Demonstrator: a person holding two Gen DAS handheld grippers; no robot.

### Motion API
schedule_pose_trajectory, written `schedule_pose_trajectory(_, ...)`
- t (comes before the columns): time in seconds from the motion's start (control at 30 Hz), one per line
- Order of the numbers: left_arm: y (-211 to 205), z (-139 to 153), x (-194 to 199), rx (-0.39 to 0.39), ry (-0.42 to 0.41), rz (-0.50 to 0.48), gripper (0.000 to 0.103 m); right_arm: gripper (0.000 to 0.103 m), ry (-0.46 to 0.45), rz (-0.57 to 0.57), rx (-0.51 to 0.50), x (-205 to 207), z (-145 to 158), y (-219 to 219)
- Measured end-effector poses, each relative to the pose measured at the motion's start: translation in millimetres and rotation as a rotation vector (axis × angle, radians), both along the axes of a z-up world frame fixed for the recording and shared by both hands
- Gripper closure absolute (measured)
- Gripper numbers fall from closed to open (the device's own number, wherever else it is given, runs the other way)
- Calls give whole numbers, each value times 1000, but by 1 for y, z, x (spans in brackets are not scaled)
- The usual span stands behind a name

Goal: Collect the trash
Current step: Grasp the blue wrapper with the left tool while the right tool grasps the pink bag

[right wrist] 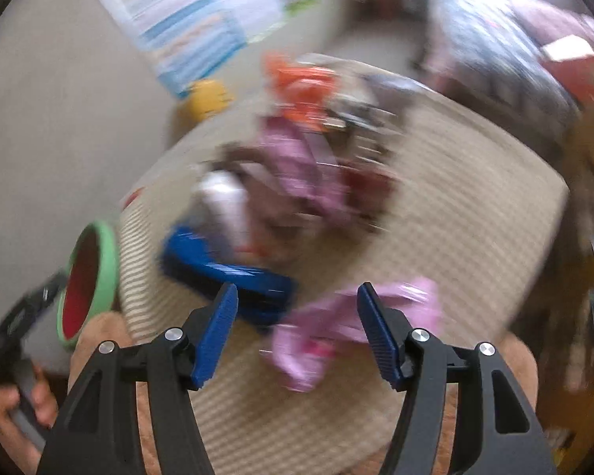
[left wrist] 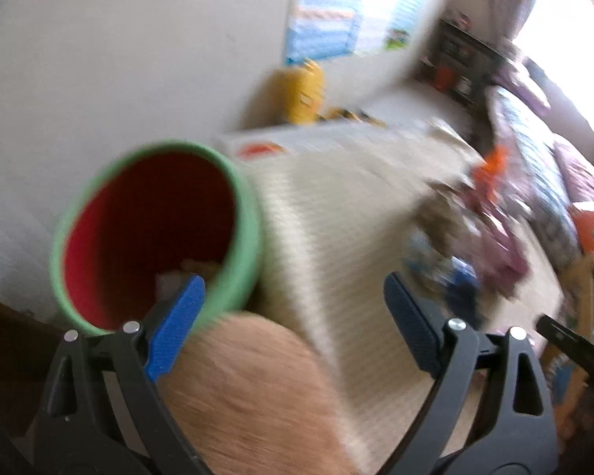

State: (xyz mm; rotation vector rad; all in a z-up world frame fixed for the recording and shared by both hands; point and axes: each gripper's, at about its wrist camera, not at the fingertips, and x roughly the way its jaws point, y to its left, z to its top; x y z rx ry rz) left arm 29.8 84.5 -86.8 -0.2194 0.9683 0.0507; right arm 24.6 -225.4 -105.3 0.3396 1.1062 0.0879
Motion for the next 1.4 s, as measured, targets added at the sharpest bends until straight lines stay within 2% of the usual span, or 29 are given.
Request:
schedule_pose_trajectory(0.17, -61, -11, 3, -107, 57, -97, 13, 43, 23, -105, 41, -19, -14, -46)
schedule_pose_trajectory(0.27, -104, -24, 15, -75, 85, -169, 13, 43, 10, -130, 62, -23, -15, -59)
schedule_pose_trajectory(0.37, -133, -43, 28, -43, 114, -157, 14, 42, -34, -142, 41, -26, -4, -64)
schedule_pose_trajectory(0.43, -140, -54, 33, -45, 144, -137, 13, 38, -58, -156, 26, -26, 2, -66)
schedule_pose_trajectory(0.63, -153, -85, 47, -32, 213, -107, 14, 37, -84, -193, 31, -27, 6, -79)
schedule_pose_trajectory(0.67, -152, -87, 49, -34, 217, -105, 17, 37, -82, -195, 33, -27, 5, -80)
schedule_pose_trajectory(0.73, -151, -89, 51, -48, 232, -105, 39, 37, -75, -197, 42, -27, 2, -81)
schedule_pose_trajectory(0.77, -150, -89, 52, -58, 239, -109, 44, 37, -71, -197, 47, -27, 1, -82)
schedule_pose_trajectory(0.83, -150, -90, 51, -79, 252, -117, 62, 37, -67, -194, 53, -26, 0, -81)
schedule_pose_trajectory(0.93, -142, -85, 47, -107, 251, -129, 74, 37, -67, -187, 58, -26, -1, -80)
schedule_pose_trajectory(1.03, -140, -70, 44, -54, 214, -179, 80, 37, -68, -183, 63, -25, -1, -78)
schedule_pose_trajectory(1.17, -131, -48, 29, 13, 146, -230, 80, 37, -74, -165, 70, -19, -1, -74)
schedule_pose_trajectory(1.4, -108, -42, 11, 37, 147, -211, 80, 37, -114, -36, 46, 31, 5, -45)
